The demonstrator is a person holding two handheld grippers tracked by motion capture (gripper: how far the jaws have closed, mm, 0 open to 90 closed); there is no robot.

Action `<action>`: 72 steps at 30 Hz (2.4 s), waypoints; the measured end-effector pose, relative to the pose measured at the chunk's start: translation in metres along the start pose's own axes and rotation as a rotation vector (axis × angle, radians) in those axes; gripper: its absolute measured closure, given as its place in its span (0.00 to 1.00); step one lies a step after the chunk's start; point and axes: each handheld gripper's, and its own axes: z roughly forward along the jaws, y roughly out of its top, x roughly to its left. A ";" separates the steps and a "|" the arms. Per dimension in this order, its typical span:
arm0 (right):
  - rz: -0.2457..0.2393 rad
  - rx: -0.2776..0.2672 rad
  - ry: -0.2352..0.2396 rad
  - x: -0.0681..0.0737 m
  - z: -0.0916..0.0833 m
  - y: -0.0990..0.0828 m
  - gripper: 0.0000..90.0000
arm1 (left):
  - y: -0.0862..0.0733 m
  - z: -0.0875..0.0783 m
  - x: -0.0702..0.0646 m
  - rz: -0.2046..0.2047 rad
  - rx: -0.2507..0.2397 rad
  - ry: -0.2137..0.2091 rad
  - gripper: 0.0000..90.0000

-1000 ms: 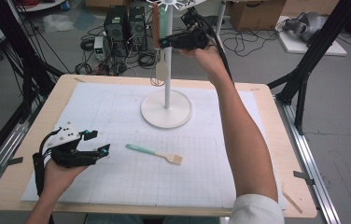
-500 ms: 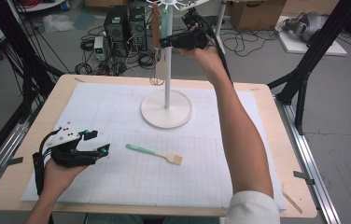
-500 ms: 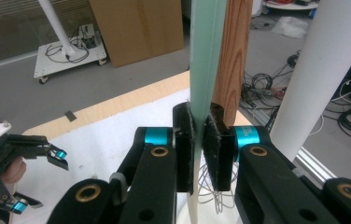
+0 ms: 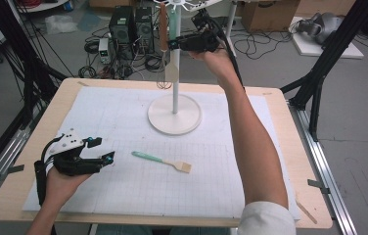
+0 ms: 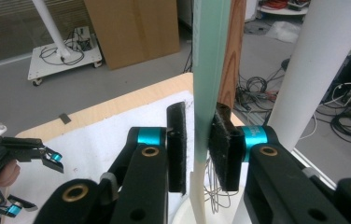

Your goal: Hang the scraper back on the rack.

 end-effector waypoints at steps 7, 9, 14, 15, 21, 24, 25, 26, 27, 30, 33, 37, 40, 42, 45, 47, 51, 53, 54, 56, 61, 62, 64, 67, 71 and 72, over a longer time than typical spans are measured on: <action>0.005 -0.008 -0.015 0.000 -0.005 -0.005 0.81 | 0.000 0.001 0.001 -0.002 -0.002 -0.002 0.33; 0.008 -0.011 -0.018 0.000 -0.006 -0.006 0.80 | 0.000 0.002 0.001 -0.002 -0.001 -0.002 0.33; 0.014 -0.016 -0.022 0.000 -0.009 -0.008 0.78 | 0.000 0.003 0.000 0.001 0.001 -0.003 0.33; 0.012 -0.017 -0.023 0.000 -0.010 -0.008 0.78 | 0.000 0.003 0.000 0.002 0.001 -0.003 0.33; 0.011 -0.025 -0.022 0.003 -0.012 -0.007 0.75 | 0.001 0.000 0.002 -0.002 -0.007 0.002 0.33; 0.011 -0.029 -0.023 0.002 -0.015 -0.007 0.74 | 0.001 -0.001 0.003 -0.007 -0.010 0.001 0.33; 0.010 -0.032 -0.025 0.003 -0.016 -0.008 0.74 | 0.001 -0.001 0.003 -0.006 -0.011 0.002 0.33; 0.010 -0.036 -0.024 0.003 -0.017 -0.008 0.74 | 0.001 -0.001 0.003 -0.003 -0.010 0.005 0.33; 0.013 -0.038 -0.024 0.003 -0.018 -0.008 0.73 | 0.001 -0.001 0.003 -0.006 -0.011 0.005 0.33; 0.009 -0.040 -0.026 0.004 -0.020 -0.010 0.73 | 0.000 -0.001 0.004 -0.011 -0.013 0.003 0.32; 0.008 -0.051 -0.029 0.005 -0.025 -0.012 0.73 | 0.001 -0.001 0.004 -0.003 -0.012 0.002 0.32; 0.012 -0.068 -0.035 0.007 -0.030 -0.013 0.73 | 0.000 -0.001 0.004 -0.008 -0.014 0.002 0.32; 0.007 -0.074 -0.034 0.009 -0.033 -0.013 0.74 | 0.001 -0.002 0.004 -0.008 -0.018 0.004 0.32; 0.007 -0.081 -0.030 0.010 -0.034 -0.012 0.75 | 0.000 -0.002 0.004 -0.010 -0.016 0.003 0.32; -0.001 -0.095 -0.019 0.012 -0.038 -0.011 0.78 | 0.000 -0.001 0.004 -0.009 -0.010 0.004 0.32; -0.002 -0.099 -0.012 0.014 -0.040 -0.010 0.85 | 0.000 -0.001 0.004 -0.008 -0.011 0.003 0.32; -0.022 -0.102 -0.004 0.018 -0.046 -0.006 0.88 | 0.001 -0.001 0.001 0.002 -0.010 -0.002 0.32; -0.028 -0.109 0.001 0.020 -0.050 -0.002 0.89 | 0.002 0.000 0.001 -0.002 -0.015 -0.006 0.32; -0.028 -0.107 -0.001 0.021 -0.051 -0.001 0.89 | 0.002 0.000 0.002 0.000 -0.013 -0.006 0.32; -0.038 -0.099 -0.007 0.021 -0.052 0.001 0.93 | 0.001 0.001 0.002 0.003 -0.011 -0.008 0.32; -0.053 -0.098 -0.004 0.025 -0.054 0.001 0.99 | 0.002 0.001 0.001 0.002 -0.015 -0.008 0.32; -0.051 -0.099 0.002 0.025 -0.054 0.002 0.99 | 0.002 0.001 0.001 0.001 -0.017 -0.008 0.32; -0.053 -0.095 0.006 0.025 -0.054 0.003 0.99 | 0.002 0.001 0.001 -0.001 -0.016 -0.011 0.32; -0.052 -0.094 0.004 0.023 -0.055 0.006 0.99 | 0.002 0.002 0.002 -0.004 -0.014 -0.011 0.32; -0.052 -0.091 0.000 0.022 -0.056 0.011 0.99 | 0.003 0.004 0.003 -0.005 -0.018 -0.013 0.32; -0.050 -0.092 0.002 0.022 -0.056 0.012 0.99 | 0.003 0.004 0.003 -0.007 -0.017 -0.015 0.32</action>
